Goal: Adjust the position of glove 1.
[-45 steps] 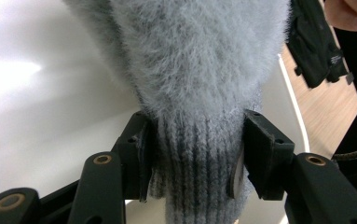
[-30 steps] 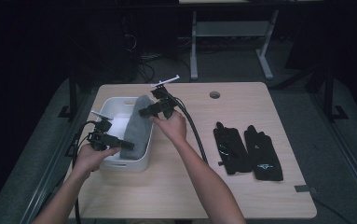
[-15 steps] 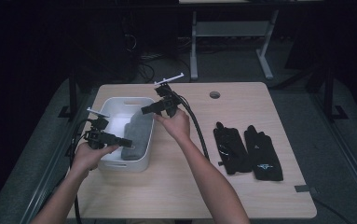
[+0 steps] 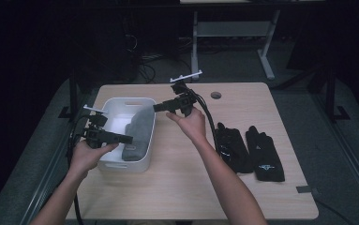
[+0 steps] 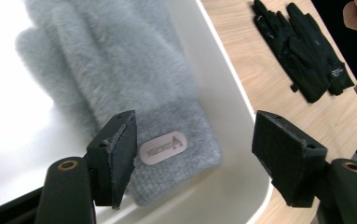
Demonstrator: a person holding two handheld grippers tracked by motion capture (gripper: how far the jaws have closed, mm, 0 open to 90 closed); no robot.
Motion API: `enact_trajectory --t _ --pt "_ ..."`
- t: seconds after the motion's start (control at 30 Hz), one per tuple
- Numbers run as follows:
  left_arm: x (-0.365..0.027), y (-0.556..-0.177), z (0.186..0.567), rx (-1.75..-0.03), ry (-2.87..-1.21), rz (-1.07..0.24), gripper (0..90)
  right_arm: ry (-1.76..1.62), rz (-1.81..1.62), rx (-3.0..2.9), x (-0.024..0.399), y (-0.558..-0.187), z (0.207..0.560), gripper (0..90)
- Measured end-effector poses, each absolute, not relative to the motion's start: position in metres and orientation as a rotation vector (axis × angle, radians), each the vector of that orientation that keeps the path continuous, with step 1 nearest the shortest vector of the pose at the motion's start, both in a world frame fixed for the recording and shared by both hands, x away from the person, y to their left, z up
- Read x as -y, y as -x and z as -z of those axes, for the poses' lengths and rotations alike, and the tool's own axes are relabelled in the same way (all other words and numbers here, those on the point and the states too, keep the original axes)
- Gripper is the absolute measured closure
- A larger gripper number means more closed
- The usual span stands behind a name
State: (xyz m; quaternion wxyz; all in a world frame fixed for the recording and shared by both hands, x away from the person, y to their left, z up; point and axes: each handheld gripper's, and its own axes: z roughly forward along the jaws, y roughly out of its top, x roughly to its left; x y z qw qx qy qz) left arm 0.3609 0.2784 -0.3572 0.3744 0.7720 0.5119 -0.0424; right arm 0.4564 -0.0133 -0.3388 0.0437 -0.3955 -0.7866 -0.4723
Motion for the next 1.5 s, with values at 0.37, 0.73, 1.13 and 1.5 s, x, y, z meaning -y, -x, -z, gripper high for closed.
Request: enact_trajectory --t 0.37,0.73,1.13,1.5 --pt "-0.246 -0.354 0.344 -1.206 -2.009 0.071 28.2 1.236 1.489 2.393 0.051 -0.445 0.33 39.0" --pt "-0.216 -0.349 0.336 -1.116 -2.043 0.059 26.7 1.273 1.496 2.392 0.086 -0.434 0.324 35.9" --pt "-0.181 -0.346 0.336 -1.037 -2.079 0.071 24.8 1.326 1.503 2.405 0.126 -0.422 0.323 35.3" --pt "-0.145 -0.342 0.341 -0.968 -2.104 0.084 23.4 1.407 1.494 2.395 0.166 -0.411 0.327 34.7"
